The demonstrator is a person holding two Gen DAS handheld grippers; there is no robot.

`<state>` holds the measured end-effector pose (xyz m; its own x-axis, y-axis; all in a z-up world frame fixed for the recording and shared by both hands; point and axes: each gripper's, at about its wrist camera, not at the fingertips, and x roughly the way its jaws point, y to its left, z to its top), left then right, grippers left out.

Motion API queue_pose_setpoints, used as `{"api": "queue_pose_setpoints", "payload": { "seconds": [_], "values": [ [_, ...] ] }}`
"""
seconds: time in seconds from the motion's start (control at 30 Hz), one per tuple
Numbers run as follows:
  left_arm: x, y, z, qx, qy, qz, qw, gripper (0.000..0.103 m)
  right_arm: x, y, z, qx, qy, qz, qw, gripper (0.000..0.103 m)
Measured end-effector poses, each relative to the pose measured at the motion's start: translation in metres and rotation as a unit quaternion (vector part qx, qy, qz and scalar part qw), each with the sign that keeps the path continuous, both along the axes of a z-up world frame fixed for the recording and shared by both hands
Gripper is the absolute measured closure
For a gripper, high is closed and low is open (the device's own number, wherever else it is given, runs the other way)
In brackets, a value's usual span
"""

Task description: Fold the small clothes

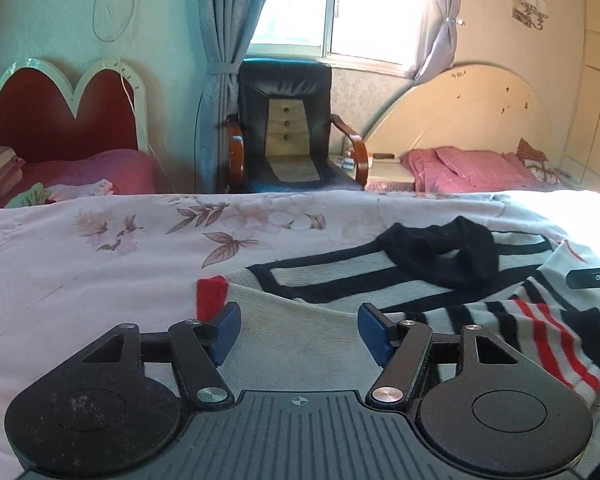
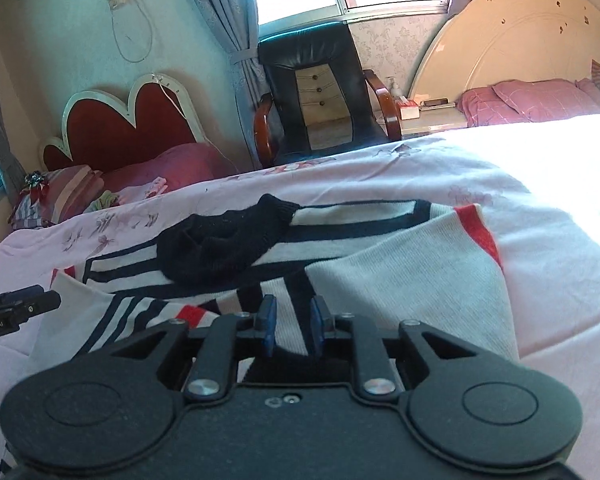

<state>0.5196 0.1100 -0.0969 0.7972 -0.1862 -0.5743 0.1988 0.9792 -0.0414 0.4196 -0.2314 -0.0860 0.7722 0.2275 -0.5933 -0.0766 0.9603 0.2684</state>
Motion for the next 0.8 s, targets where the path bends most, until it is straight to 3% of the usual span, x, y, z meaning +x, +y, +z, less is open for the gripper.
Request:
{"api": "queue_pose_setpoints", "payload": {
  "seconds": [0.13, 0.27, 0.33, 0.37, 0.4, 0.47, 0.53, 0.57, 0.67, 0.8],
  "values": [
    [0.022, 0.006, -0.022, 0.017, 0.026, -0.01, 0.9995, 0.038, 0.025, 0.012, -0.01, -0.008, 0.015, 0.014, 1.0, 0.084],
    [0.019, 0.007, -0.027, 0.024, 0.015, -0.009, 0.9995, 0.031, 0.035, 0.019, -0.026, -0.024, 0.024, 0.018, 0.999, 0.085],
    [0.018, 0.007, -0.03, 0.029, 0.008, 0.004, 0.9996, 0.025, 0.034, 0.019, -0.027, -0.029, 0.015, 0.016, 0.999, 0.085],
    [0.018, 0.007, -0.031, 0.041, 0.004, 0.015, 0.999, 0.011, 0.033, 0.018, -0.027, -0.029, 0.015, 0.016, 0.999, 0.085],
    [0.02, 0.01, -0.033, 0.042, 0.007, 0.031, 0.9986, 0.004, 0.033, 0.018, -0.026, -0.029, 0.017, 0.015, 0.999, 0.084],
    [0.021, 0.021, -0.032, 0.006, 0.023, 0.04, 0.9989, 0.004, 0.028, 0.019, -0.019, -0.022, 0.016, 0.02, 0.999, 0.08],
    [0.009, 0.009, -0.017, 0.056, -0.011, 0.04, 0.9976, 0.015, 0.021, 0.024, -0.012, -0.014, 0.004, 0.042, 0.999, 0.08],
    [0.002, 0.003, -0.01, 0.06, -0.021, 0.033, 0.9974, 0.016, 0.017, 0.031, -0.008, -0.015, -0.002, 0.058, 0.998, 0.081],
    [-0.024, -0.028, 0.012, 0.023, -0.054, -0.015, 0.9982, 0.016, 0.011, 0.054, -0.004, -0.01, -0.014, 0.098, 0.995, 0.083],
    [-0.027, -0.077, 0.005, 0.001, -0.025, -0.057, 0.9981, 0.017, 0.01, 0.083, -0.008, -0.006, -0.016, 0.12, 0.993, 0.086]
  ]
}}
